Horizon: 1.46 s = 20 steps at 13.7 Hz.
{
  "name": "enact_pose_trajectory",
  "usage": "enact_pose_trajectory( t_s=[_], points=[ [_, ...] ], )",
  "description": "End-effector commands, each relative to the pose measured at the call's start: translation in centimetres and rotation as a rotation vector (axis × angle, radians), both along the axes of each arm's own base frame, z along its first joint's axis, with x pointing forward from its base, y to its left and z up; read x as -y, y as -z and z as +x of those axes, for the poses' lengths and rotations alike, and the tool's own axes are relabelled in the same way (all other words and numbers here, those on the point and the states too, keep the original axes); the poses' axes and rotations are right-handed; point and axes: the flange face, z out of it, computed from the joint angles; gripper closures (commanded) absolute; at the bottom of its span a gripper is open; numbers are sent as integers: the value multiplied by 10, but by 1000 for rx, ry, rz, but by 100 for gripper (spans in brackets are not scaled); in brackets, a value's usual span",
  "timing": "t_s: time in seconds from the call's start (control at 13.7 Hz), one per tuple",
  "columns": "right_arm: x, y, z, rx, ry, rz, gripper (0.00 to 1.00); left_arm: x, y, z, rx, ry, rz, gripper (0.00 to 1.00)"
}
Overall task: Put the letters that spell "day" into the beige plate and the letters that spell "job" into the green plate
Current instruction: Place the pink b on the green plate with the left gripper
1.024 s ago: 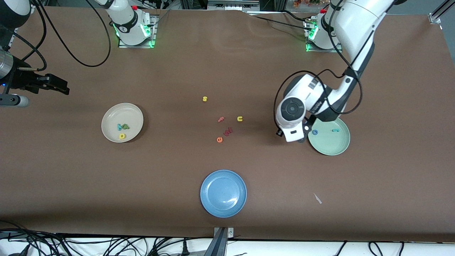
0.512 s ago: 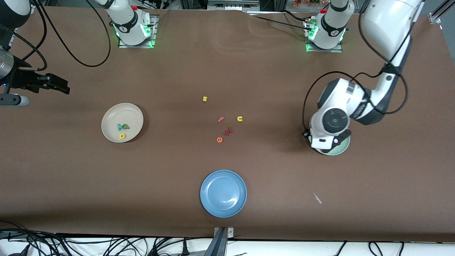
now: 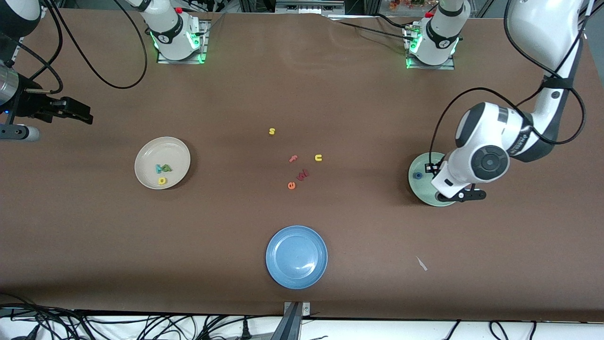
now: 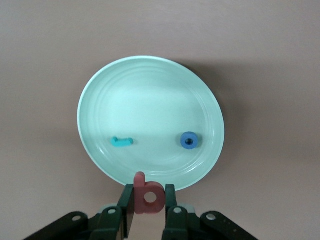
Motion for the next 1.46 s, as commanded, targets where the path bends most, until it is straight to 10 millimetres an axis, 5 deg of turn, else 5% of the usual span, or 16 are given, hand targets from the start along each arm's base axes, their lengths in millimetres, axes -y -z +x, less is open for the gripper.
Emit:
enact_pose_trajectory(
  t_s=[0.0, 0.59, 1.1, 1.32, 1.39],
  points=[
    [0, -3, -5, -6, -10, -2, 0, -35, 8, 4, 10, 120, -135, 88],
    [0, -2, -5, -7, -10, -1, 0, -22, 81, -33, 109, 148, -172, 87],
    [0, -2, -5, -7, -10, -1, 0, -29, 102, -45, 97, 151, -168, 81],
    [1, -2, -5, -9, -7, -1, 0, -33, 102, -45, 96, 143, -169, 41],
    [1, -1, -5, -10, -7, -1, 0, -34, 103, -45, 90, 144, -169, 2]
  ],
)
